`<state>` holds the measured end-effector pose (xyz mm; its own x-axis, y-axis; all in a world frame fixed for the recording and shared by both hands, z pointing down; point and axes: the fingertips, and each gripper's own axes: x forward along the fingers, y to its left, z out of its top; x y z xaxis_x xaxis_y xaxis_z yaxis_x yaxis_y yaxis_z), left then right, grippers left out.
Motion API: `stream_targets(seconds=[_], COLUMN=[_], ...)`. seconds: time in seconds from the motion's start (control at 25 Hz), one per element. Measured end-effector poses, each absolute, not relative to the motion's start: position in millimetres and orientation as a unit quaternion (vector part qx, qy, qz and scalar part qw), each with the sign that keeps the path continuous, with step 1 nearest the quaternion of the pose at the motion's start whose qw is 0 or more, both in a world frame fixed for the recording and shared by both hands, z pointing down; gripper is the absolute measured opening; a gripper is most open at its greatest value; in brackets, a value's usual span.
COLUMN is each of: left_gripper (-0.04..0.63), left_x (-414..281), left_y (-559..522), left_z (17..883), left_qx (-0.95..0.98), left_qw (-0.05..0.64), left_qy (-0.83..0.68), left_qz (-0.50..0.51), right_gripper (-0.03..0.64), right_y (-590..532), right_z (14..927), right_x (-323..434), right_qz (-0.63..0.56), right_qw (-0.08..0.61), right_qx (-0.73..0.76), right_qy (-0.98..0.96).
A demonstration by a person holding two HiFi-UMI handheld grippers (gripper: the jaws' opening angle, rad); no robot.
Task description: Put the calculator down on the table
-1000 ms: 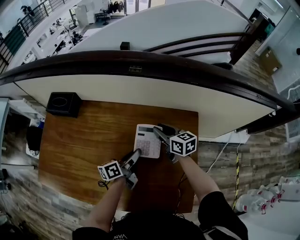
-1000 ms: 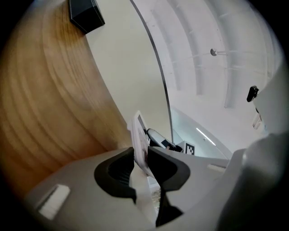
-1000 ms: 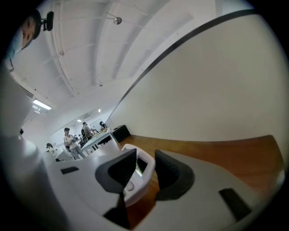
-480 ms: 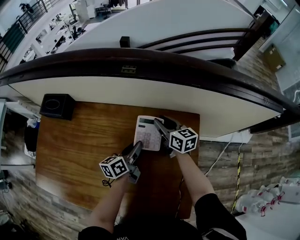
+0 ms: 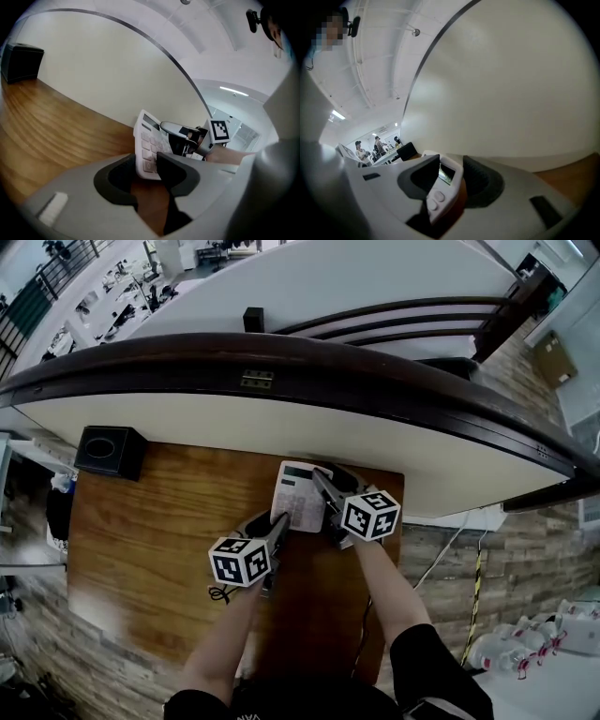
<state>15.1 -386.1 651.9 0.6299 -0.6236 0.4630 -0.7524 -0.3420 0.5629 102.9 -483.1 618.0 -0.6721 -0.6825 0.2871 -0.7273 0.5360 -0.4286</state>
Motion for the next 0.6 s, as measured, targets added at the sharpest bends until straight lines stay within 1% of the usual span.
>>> stream_targets(seconds=[0.24,0.48,0.6], left_gripper=[0.138,0.149,0.149], left_x=[18,21,21], left_y=[-391,-395,-398], left_z=[662,675,674], left_qx=[0.808,0.801,0.803], left_qw=[0.370,0.354,0.346], left_qy=[-0.436,-0.436,-0.438], left_qz=[0.144,0.207,0.209], right_gripper=[0.130,0.133,0.133], right_y=[-487,-489,-491], right_z=[623,630,630], right_x=[103,100,100], right_qz=[0.251,0.211,0.199], right_qw=[0.057,0.097,0.106], right_qx=[0.420,0.442,0.453], right_qy=[-0.871,-0.866,-0.863])
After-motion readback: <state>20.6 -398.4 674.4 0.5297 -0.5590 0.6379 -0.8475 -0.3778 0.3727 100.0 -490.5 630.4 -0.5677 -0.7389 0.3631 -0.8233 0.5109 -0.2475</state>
